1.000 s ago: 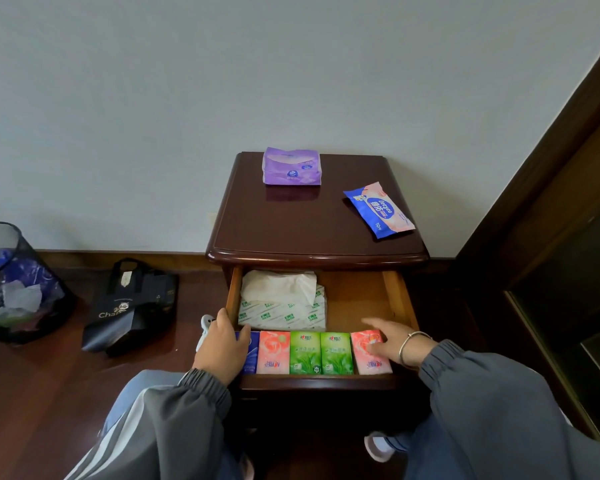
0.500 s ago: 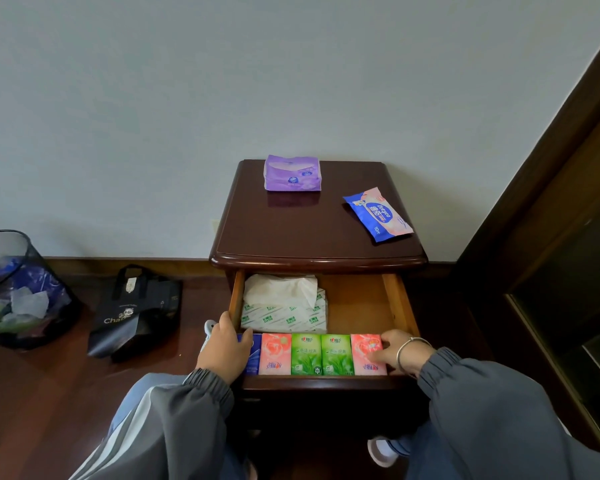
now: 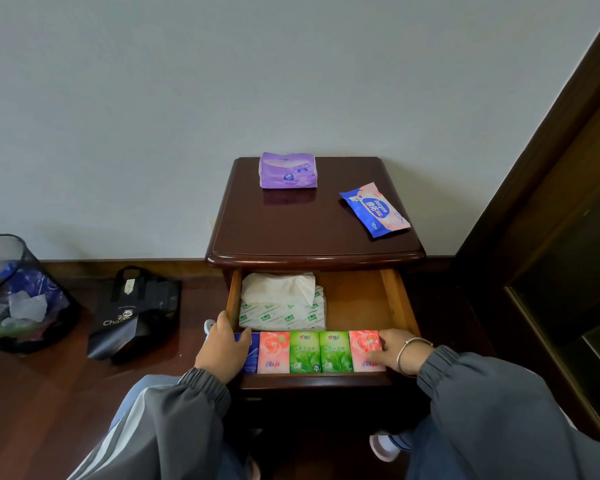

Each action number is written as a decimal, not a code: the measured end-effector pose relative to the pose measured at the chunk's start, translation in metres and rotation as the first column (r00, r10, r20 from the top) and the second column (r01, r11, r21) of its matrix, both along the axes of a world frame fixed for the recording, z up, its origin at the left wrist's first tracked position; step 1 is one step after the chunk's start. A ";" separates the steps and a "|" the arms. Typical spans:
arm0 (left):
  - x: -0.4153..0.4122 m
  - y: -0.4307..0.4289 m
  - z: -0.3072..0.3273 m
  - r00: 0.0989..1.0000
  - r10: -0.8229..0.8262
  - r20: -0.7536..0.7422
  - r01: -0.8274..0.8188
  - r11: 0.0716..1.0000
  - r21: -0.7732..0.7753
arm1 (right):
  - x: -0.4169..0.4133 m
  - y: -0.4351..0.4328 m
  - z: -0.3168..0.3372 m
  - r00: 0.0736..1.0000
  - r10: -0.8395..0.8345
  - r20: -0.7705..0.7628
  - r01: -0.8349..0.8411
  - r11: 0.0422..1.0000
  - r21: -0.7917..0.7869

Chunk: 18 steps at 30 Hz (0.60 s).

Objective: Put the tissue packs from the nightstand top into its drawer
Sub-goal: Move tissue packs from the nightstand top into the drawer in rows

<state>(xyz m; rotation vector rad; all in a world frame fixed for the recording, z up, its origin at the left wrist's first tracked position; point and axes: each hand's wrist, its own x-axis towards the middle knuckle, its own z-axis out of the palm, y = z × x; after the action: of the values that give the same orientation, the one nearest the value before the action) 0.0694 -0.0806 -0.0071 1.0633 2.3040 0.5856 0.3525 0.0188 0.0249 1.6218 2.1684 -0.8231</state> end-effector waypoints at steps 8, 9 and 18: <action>-0.025 0.017 0.036 0.992 -0.057 -0.113 0.070 0.992 0.107 | 0.009 0.057 0.052 0.881 -0.100 -0.463 0.315 0.853 0.416; -0.028 0.025 0.046 0.988 -0.055 -0.146 0.085 0.975 0.204 | 0.009 0.073 0.057 0.858 -0.099 -0.504 0.362 0.813 0.456; -0.049 0.179 0.100 0.988 -0.007 -0.156 0.090 0.838 0.538 | -0.029 0.208 0.051 0.833 -0.320 -0.452 0.492 0.802 0.339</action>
<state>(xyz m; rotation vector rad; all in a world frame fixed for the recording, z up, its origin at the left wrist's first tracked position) 0.0201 0.0986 0.0924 1.4589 2.2773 1.2322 0.3239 0.2271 0.0755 2.4145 2.4232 -0.8507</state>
